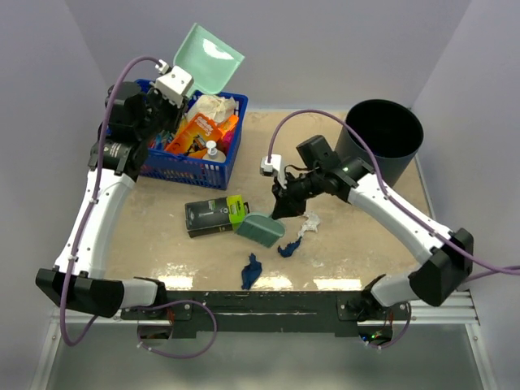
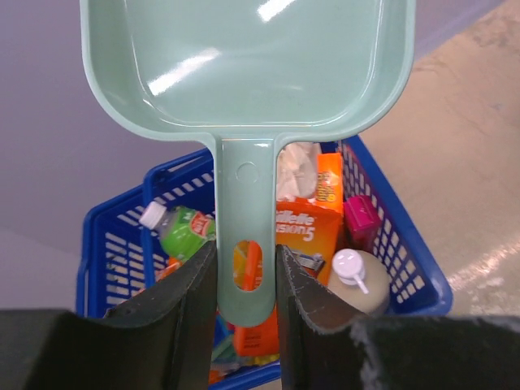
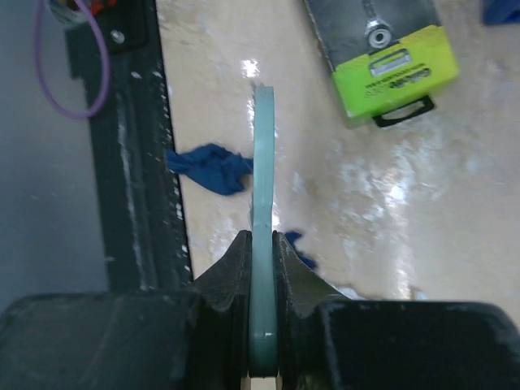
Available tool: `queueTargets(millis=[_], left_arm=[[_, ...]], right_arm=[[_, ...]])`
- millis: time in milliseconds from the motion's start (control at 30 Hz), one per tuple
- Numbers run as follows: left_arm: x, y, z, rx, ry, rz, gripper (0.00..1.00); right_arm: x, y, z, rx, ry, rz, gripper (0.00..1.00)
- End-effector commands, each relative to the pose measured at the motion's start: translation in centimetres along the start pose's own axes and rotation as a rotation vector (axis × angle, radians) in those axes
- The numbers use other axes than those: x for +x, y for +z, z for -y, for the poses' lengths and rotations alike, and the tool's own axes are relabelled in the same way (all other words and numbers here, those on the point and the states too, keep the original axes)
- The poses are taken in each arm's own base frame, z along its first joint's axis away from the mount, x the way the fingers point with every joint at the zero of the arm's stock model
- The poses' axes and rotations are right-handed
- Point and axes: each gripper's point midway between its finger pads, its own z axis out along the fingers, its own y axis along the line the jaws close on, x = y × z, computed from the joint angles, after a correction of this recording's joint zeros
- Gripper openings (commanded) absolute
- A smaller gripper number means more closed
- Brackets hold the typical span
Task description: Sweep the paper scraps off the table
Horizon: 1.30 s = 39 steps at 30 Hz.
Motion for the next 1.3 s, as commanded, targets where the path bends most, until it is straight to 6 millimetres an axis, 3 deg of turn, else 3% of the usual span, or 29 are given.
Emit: queueTargets(millis=[0, 67, 100, 200, 433, 567, 700, 767, 867, 933, 1100, 1200, 1267], left_arm=[[-2.8, -1.9, -4.2, -0.226, 0.010, 0.062, 0.00], [-2.2, -2.0, -4.0, -0.218, 0.003, 0.047, 0.00], [-2.2, -2.0, -3.7, -0.209, 0.004, 0.048, 0.00], [-2.2, -2.5, -3.5, -0.206, 0.003, 0.056, 0.00], [-2.6, -3.4, -3.2, -0.191, 0.050, 0.067, 0.00], [-2.2, -2.8, -1.3, -0.078, 0.112, 0.070, 0.00], [-0.8, -1.5, 0.9, 0.028, 0.107, 0.045, 0.00], [0.9, -0.6, 1.6, 0.050, 0.118, -0.014, 0.00], [2.4, -0.1, 2.6, 0.092, 0.151, -0.056, 0.00], [2.8, -0.2, 4.0, 0.143, 0.206, -0.059, 0.00], [5.4, -1.0, 10.9, 0.413, 0.318, -0.097, 0.00], [8.1, -3.0, 13.2, 0.541, 0.344, -0.180, 0.00], [9.2, -5.0, 14.7, 0.639, 0.347, -0.219, 0.00]], right_arm=[[-2.8, 2.6, -0.6, -0.148, 0.223, 0.108, 0.00], [-3.2, 3.9, -0.6, -0.206, 0.327, 0.128, 0.00], [-4.5, 4.3, -0.6, -0.233, 0.414, 0.173, 0.00], [-3.5, 5.8, -1.3, -0.312, 0.566, 0.165, 0.00], [1.0, 7.7, -0.7, -0.246, 0.712, 0.035, 0.00], [4.4, 7.5, 1.6, -0.045, 0.714, -0.053, 0.00], [8.0, 4.9, 5.3, 0.221, 0.758, -0.104, 0.00], [9.4, 3.1, 7.6, 0.283, 0.786, -0.092, 0.00], [10.2, 0.2, 9.3, 0.323, 0.786, -0.074, 0.00], [9.4, -1.5, 9.4, 0.348, 0.742, -0.054, 0.00], [5.4, -5.4, 9.8, 0.405, 0.609, 0.092, 0.00], [3.7, -8.2, 10.0, 0.465, 0.582, 0.171, 0.00], [3.9, -10.7, 10.6, 0.575, 0.566, 0.180, 0.00]])
